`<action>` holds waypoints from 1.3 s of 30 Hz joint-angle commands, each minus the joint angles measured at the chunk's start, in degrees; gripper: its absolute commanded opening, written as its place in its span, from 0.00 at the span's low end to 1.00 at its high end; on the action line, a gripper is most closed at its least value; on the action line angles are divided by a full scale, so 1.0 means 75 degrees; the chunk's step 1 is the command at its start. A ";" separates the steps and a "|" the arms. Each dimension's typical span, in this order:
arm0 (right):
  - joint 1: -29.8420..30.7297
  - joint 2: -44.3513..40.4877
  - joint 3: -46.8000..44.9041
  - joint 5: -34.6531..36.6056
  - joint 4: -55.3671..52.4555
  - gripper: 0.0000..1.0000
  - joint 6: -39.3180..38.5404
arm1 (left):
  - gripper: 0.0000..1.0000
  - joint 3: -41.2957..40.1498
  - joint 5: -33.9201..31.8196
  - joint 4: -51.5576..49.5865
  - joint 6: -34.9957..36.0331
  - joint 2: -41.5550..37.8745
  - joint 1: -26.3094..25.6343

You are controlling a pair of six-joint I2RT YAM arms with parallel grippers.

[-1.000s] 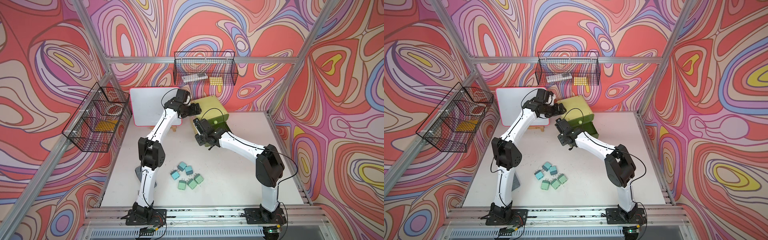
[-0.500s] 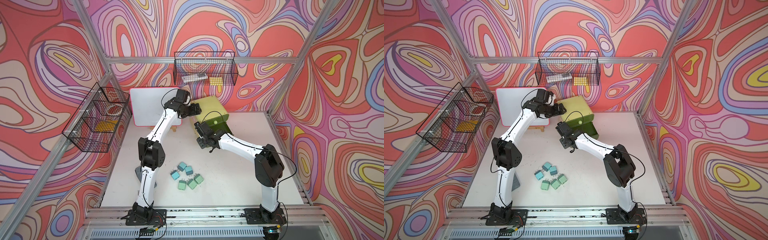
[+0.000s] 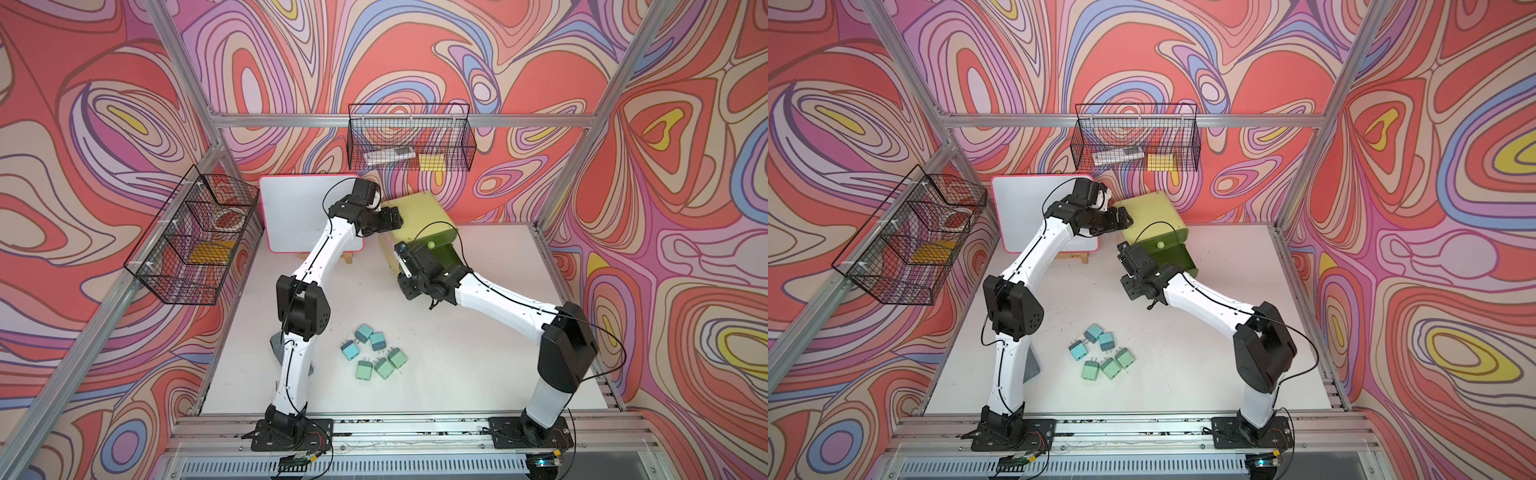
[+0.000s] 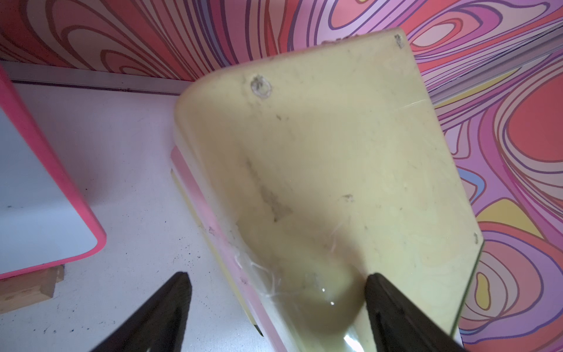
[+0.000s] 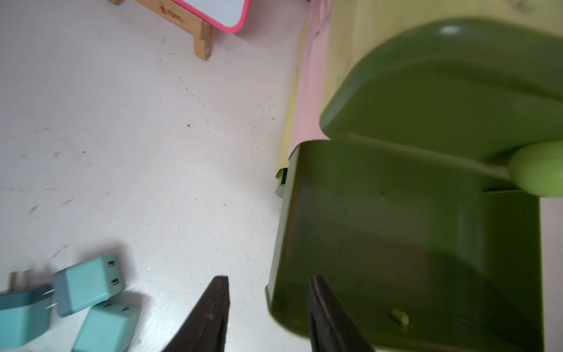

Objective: Place the plugs into the drawer by color
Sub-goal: Pick up the plug from the center of the board.

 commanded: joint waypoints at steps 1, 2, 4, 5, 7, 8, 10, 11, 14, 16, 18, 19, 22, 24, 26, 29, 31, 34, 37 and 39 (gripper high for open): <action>0.0602 -0.0555 -0.0616 -0.0458 0.0602 0.45 0.0602 | 0.88 -0.0164 -0.0115 -0.0264 0.0155 -0.0002 -0.0018; 0.0834 -0.0609 -0.0822 -0.0424 0.0783 0.45 0.0777 | 0.88 -0.0170 -0.0119 -0.0261 0.0173 -0.0026 -0.0018; 0.1219 -0.0574 -0.1159 -0.0360 0.1082 0.44 0.1083 | 0.88 -0.0166 -0.0151 -0.0275 0.0176 -0.0062 -0.0018; 0.1408 -0.0511 -0.1290 -0.0320 0.1247 0.45 0.1237 | 0.88 -0.0176 -0.0155 -0.0275 0.0178 -0.0077 -0.0018; 0.1660 -0.0297 -0.1421 -0.0342 0.1430 0.45 0.1483 | 0.88 -0.0165 -0.0157 -0.0275 0.0171 -0.0081 -0.0008; 0.1765 -0.0148 -0.1452 -0.0333 0.1467 0.45 0.1612 | 0.88 -0.0176 -0.0150 -0.0275 0.0155 -0.0076 -0.0015; 0.1912 0.0136 -0.1467 -0.0358 0.1511 0.45 0.1853 | 0.88 -0.0187 -0.0121 -0.0275 0.0132 -0.0074 -0.0036; 0.1961 0.0243 -0.1470 -0.0331 0.1510 0.46 0.1969 | 0.88 -0.0198 -0.0124 -0.0270 0.0125 -0.0086 -0.0035; 0.2039 0.0637 -0.1495 -0.0355 0.1496 0.48 0.2454 | 0.88 -0.0259 -0.0148 -0.0242 0.0146 -0.0121 -0.0093; 0.2051 0.0773 -0.1502 -0.0379 0.1466 0.49 0.2817 | 0.88 -0.0313 -0.0147 -0.0217 0.0152 -0.0165 -0.0123; 0.2069 0.0869 -0.1496 -0.0429 0.1462 0.51 0.3022 | 0.88 -0.0406 -0.0166 -0.0153 0.0149 -0.0225 -0.0122; 0.2075 0.0895 -0.1490 -0.0452 0.1459 0.52 0.3099 | 0.88 -0.0460 -0.0174 -0.0135 0.0148 -0.0255 -0.0116; 0.2075 0.1088 -0.1302 -0.0557 0.1301 0.56 0.3192 | 0.88 -0.0479 -0.0157 -0.0135 0.0151 -0.0262 -0.0122; 0.2086 0.1323 -0.1097 -0.0623 0.1098 0.60 0.3215 | 0.88 -0.0474 -0.0174 -0.0146 0.0158 -0.0273 -0.0124; 0.2121 0.1583 -0.0882 -0.0635 0.0913 0.64 0.3209 | 0.88 -0.0492 -0.0192 -0.0170 0.0172 -0.0294 -0.0127; 0.2145 0.1863 -0.0687 -0.0658 0.0708 0.66 0.3228 | 0.88 -0.0563 -0.0238 -0.0179 0.0202 -0.0326 -0.0130; 0.2145 0.2014 -0.0599 -0.0639 0.0616 0.66 0.3263 | 0.88 -0.0606 -0.0249 -0.0160 0.0202 -0.0332 -0.0146; 0.2145 0.2231 -0.0487 -0.0632 0.0508 0.65 0.3251 | 0.88 -0.0625 -0.0279 -0.0145 0.0210 -0.0326 -0.0153; 0.2145 0.2429 -0.0386 -0.0571 0.0415 0.60 0.3193 | 0.88 -0.0644 -0.0273 -0.0146 0.0213 -0.0309 -0.0161; 0.2145 0.2491 -0.0357 -0.0486 0.0398 0.56 0.3146 | 0.88 -0.0642 -0.0286 -0.0136 0.0225 -0.0285 -0.0188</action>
